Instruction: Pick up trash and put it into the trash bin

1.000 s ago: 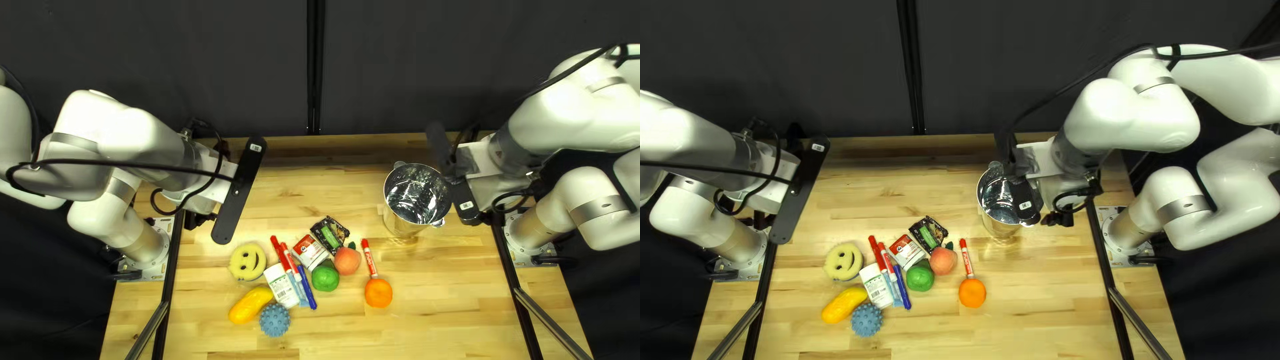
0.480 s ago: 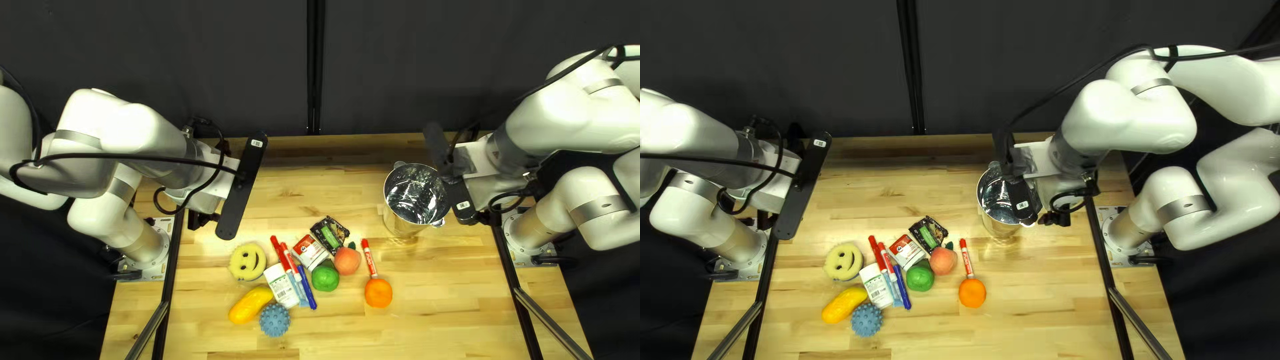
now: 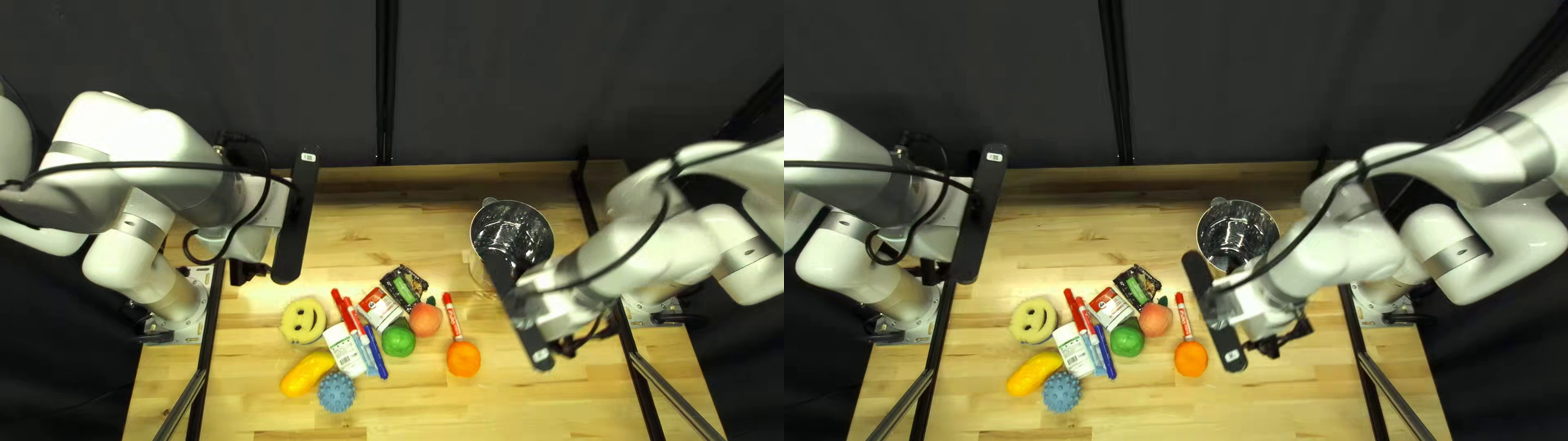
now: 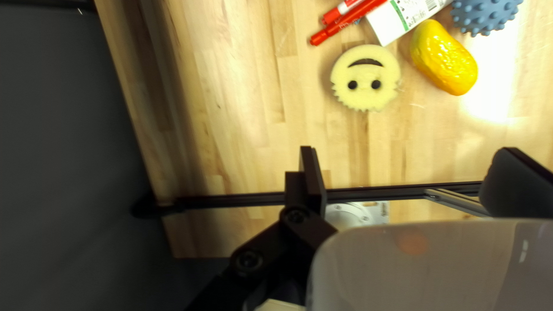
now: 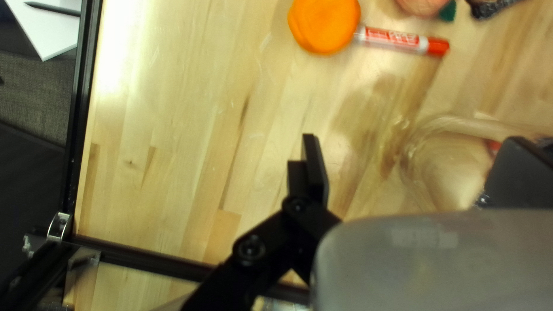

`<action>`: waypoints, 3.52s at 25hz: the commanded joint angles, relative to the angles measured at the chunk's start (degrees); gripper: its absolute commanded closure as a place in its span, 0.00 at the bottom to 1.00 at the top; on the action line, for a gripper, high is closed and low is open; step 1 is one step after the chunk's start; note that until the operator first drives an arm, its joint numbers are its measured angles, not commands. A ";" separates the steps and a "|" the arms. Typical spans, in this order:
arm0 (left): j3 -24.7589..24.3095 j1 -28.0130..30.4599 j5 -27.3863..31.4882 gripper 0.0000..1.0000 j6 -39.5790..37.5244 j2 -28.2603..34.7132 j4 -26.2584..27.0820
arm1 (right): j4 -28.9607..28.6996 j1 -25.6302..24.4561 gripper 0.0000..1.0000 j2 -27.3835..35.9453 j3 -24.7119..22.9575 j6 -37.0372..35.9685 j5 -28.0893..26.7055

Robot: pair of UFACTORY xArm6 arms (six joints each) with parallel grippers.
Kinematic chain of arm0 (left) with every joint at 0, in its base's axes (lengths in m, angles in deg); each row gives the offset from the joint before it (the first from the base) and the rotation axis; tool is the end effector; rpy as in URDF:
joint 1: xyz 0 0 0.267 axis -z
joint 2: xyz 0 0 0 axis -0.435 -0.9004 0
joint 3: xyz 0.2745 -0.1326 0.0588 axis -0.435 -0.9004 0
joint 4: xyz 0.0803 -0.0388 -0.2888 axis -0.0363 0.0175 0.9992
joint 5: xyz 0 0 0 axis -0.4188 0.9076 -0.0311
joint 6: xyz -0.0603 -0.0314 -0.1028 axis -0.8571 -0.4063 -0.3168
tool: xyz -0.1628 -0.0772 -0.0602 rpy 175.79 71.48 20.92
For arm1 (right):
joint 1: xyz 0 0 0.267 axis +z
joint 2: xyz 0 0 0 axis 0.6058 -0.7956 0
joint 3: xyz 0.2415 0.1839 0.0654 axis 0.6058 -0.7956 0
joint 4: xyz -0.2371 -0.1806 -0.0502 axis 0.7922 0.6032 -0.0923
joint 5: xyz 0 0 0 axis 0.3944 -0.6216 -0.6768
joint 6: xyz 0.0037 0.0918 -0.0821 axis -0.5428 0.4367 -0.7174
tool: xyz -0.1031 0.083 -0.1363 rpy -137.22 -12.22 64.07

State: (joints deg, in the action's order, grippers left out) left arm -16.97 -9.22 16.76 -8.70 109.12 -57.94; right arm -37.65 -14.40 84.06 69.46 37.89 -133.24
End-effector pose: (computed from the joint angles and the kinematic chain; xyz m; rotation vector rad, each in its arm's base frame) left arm 0.2300 -0.0301 0.3583 -3.0243 0.1883 -0.1649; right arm 0.3531 0.1327 0.2172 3.0557 0.5246 0.2704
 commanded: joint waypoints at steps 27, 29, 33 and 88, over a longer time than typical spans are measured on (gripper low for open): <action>6.37 4.09 5.26 0.00 -5.32 -3.78 -1.26 | 7.95 0.10 0.00 -18.72 2.92 22.35 15.62; 6.37 4.09 5.26 0.00 -5.32 -3.78 -1.26 | 7.95 0.10 0.00 -18.72 2.92 22.35 15.62; 6.37 4.09 5.26 0.00 -5.32 -3.78 -1.26 | 7.95 0.10 0.00 -18.72 2.92 22.35 15.62; 6.37 4.09 5.26 0.00 -5.32 -3.78 -1.26 | 14.29 2.51 0.98 -5.29 0.16 31.52 -1.13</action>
State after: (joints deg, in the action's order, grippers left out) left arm -10.60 -5.13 22.02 -14.02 105.34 -59.19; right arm -24.70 -12.27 72.14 71.59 68.11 -127.20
